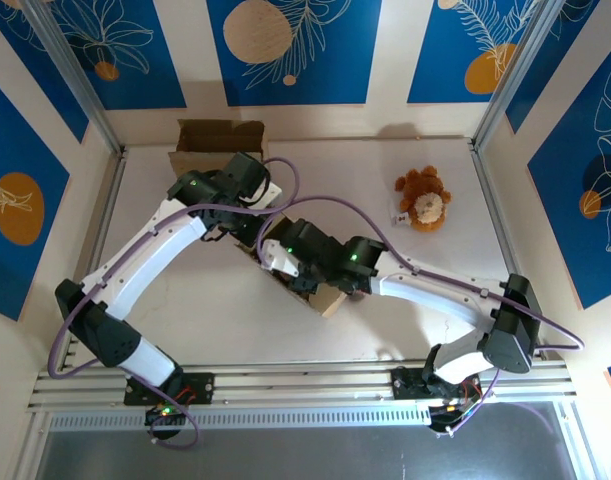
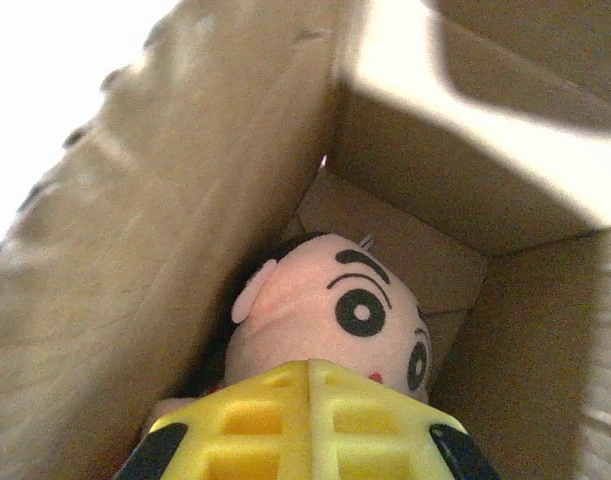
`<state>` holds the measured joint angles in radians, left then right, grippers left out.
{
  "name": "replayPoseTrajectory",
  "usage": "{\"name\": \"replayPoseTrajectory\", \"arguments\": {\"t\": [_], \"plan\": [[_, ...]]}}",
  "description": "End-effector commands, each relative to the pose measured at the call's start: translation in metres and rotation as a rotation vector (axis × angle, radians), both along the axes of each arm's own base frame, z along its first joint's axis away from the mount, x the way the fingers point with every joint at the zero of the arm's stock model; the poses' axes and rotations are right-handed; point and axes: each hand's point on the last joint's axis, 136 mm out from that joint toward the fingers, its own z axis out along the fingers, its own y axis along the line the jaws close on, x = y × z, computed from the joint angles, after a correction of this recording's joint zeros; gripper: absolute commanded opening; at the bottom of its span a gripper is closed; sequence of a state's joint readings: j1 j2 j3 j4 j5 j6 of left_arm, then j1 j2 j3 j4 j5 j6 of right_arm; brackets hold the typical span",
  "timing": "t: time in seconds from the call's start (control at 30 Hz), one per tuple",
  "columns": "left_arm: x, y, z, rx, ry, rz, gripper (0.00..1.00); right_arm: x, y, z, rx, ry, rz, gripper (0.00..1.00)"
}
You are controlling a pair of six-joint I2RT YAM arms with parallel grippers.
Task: Unpack the express box
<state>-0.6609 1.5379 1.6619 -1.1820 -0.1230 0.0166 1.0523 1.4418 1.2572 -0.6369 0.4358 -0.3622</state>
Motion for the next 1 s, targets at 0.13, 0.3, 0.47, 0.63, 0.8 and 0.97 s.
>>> {"name": "replayPoseTrajectory", "arguments": {"t": [0.13, 0.3, 0.47, 0.63, 0.8, 0.97], "plan": [[-0.001, 0.001, 0.014, -0.048, -0.038, -0.013, 0.0, 0.028, -0.011, 0.008, 0.04, -0.045, -0.214, 0.0], [-0.004, -0.001, 0.016, -0.065, -0.031, -0.016, 0.0, 0.033, -0.004, 0.009, 0.025, -0.252, -0.22, 0.0], [-0.006, 0.001, 0.018, -0.058, -0.017, -0.009, 0.0, 0.026, 0.006, 0.012, -0.015, -0.42, -0.117, 0.0], [-0.009, 0.001, 0.019, -0.064, -0.001, 0.0, 0.0, 0.004, 0.016, 0.01, -0.067, -0.493, 0.03, 0.0], [-0.009, 0.0, 0.02, -0.069, 0.011, 0.003, 0.0, -0.013, 0.023, 0.003, -0.137, -0.525, 0.127, 0.0], [-0.009, -0.001, 0.018, -0.069, 0.02, 0.004, 0.0, -0.012, 0.023, -0.007, -0.163, -0.49, 0.135, 0.0]]}}
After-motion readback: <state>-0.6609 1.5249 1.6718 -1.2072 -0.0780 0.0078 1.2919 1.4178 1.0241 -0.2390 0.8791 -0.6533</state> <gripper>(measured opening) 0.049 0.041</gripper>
